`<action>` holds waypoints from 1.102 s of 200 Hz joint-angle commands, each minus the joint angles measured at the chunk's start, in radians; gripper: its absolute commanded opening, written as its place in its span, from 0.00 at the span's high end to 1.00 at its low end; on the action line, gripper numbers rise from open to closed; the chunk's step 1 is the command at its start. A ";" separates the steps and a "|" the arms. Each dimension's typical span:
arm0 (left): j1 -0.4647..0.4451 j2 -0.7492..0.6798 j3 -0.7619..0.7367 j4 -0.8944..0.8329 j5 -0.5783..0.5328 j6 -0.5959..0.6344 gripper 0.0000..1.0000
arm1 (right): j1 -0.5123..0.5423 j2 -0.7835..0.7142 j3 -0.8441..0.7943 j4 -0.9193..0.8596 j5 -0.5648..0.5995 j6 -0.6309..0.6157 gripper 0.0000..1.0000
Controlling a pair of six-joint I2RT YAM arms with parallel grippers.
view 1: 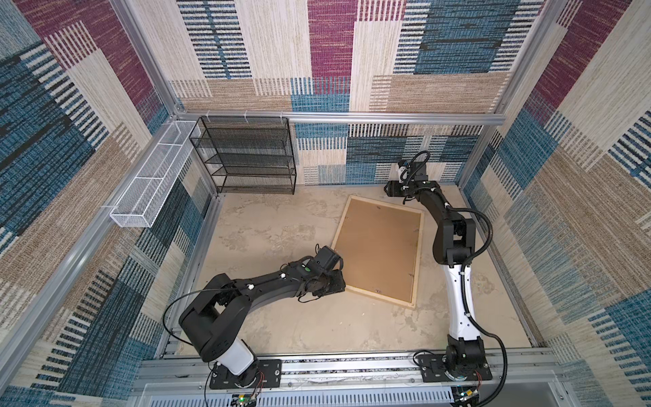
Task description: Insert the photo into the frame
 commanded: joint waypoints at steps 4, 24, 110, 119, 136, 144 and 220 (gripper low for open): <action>0.000 0.007 -0.010 0.048 -0.015 -0.032 0.45 | -0.012 0.025 0.027 -0.048 -0.069 -0.016 0.29; 0.000 0.028 0.004 0.023 -0.032 -0.024 0.45 | -0.020 0.029 0.007 -0.049 -0.084 -0.016 0.29; 0.024 0.106 0.042 0.021 -0.101 -0.008 0.40 | -0.024 -0.031 -0.128 -0.006 -0.069 -0.047 0.30; 0.034 0.111 0.049 0.012 -0.108 0.001 0.41 | -0.025 -0.026 -0.122 -0.014 -0.067 -0.051 0.30; 0.057 0.117 0.055 0.001 -0.112 0.018 0.42 | -0.028 -0.027 -0.131 -0.026 -0.065 -0.055 0.30; 0.070 0.117 0.056 -0.004 -0.117 0.027 0.43 | -0.028 -0.036 -0.149 -0.026 -0.065 -0.057 0.30; 0.223 0.233 0.192 -0.081 -0.149 0.239 0.44 | -0.124 -0.273 -0.574 0.106 -0.082 0.041 0.32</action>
